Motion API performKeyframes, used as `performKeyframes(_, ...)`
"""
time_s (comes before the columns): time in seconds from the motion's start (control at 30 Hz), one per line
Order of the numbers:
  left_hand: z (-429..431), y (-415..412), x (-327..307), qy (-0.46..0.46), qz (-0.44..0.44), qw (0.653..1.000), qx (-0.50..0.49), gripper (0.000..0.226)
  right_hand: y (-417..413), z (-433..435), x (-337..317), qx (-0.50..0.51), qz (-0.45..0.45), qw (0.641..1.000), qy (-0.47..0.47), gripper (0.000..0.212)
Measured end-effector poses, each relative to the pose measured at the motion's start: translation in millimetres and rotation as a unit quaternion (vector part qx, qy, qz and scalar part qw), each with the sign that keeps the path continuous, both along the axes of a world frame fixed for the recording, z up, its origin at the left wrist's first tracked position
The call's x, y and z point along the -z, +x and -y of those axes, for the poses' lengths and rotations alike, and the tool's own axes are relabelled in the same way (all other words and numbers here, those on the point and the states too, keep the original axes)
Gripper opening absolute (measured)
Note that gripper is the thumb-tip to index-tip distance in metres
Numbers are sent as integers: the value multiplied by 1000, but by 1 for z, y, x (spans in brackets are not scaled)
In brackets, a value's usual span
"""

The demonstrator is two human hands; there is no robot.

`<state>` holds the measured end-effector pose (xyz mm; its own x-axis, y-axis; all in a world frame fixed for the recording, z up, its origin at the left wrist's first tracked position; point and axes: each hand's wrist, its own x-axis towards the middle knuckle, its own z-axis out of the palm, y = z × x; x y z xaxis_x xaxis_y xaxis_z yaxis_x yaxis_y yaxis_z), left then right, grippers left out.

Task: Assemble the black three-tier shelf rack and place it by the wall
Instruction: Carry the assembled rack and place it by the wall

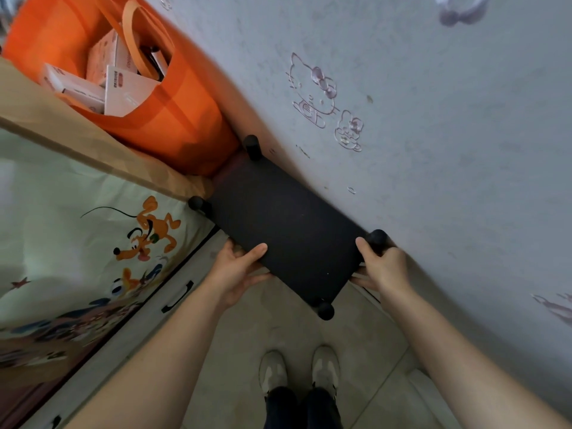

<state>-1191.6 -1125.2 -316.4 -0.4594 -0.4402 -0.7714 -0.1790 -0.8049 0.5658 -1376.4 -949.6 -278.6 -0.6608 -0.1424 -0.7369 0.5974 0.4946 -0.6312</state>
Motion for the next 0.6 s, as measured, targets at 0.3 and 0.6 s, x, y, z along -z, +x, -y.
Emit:
performKeyframes(0.3, -2, 3, -1, -24, -15, 1000, 11, 70, -2, 6, -1, -3, -5, 1000, -4, 18)
performKeyframes(0.6, -13, 3, -2, -45, 31, 998, 24, 29, -3, 3, -2, -1, -38, 999, -16, 11)
